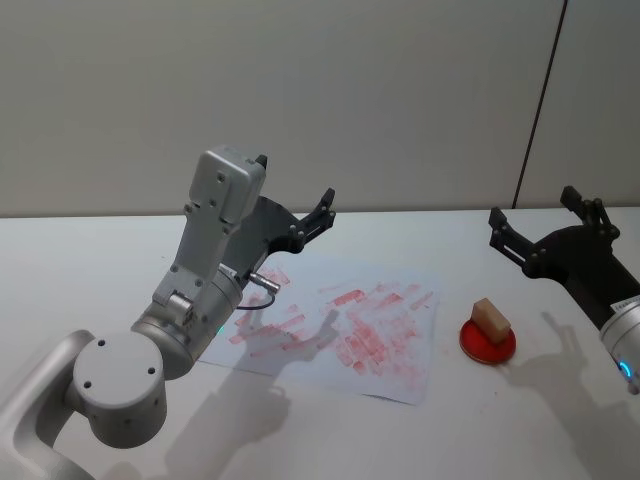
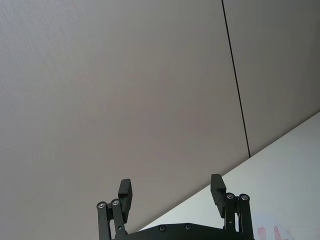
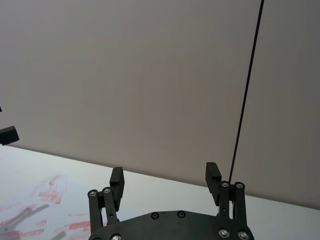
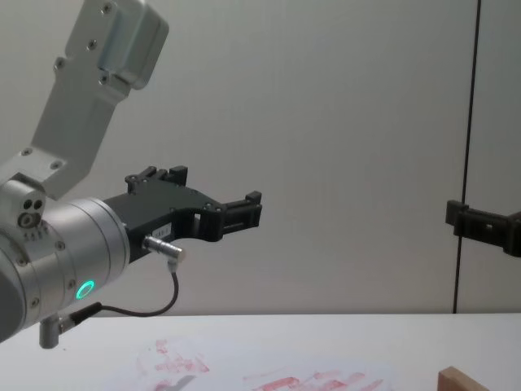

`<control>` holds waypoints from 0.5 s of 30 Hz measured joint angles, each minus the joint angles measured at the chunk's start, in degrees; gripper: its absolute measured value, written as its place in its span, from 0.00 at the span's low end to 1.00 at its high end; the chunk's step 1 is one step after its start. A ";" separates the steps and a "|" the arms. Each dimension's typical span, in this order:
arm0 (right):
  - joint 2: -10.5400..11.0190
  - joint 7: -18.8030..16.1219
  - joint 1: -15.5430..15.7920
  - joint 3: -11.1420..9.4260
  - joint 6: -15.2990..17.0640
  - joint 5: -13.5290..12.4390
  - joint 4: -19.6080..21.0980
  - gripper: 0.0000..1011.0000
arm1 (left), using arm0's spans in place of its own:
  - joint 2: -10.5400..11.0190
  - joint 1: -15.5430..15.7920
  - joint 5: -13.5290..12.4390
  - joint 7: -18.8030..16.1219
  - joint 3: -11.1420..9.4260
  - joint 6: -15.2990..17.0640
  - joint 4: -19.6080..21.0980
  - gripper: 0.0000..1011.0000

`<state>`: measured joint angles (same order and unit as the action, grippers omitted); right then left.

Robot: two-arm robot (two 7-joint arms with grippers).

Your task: Use the one hand to pick up the stamp and affix it onto the A4 paper.

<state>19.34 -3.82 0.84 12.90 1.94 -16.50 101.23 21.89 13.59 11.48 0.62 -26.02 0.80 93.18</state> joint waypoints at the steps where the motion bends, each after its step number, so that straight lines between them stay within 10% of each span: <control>1: -0.01 0.00 0.00 0.00 0.00 0.00 0.00 0.99 | 0.00 0.00 0.00 0.00 0.00 0.00 0.00 0.99; 15: -0.01 -0.01 0.00 0.04 0.00 0.00 0.01 0.99 | 0.00 0.00 0.00 0.00 0.00 0.00 0.00 0.99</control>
<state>19.33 -3.82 0.84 12.94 1.95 -16.50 101.24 21.89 13.59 11.48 0.62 -26.02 0.79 93.18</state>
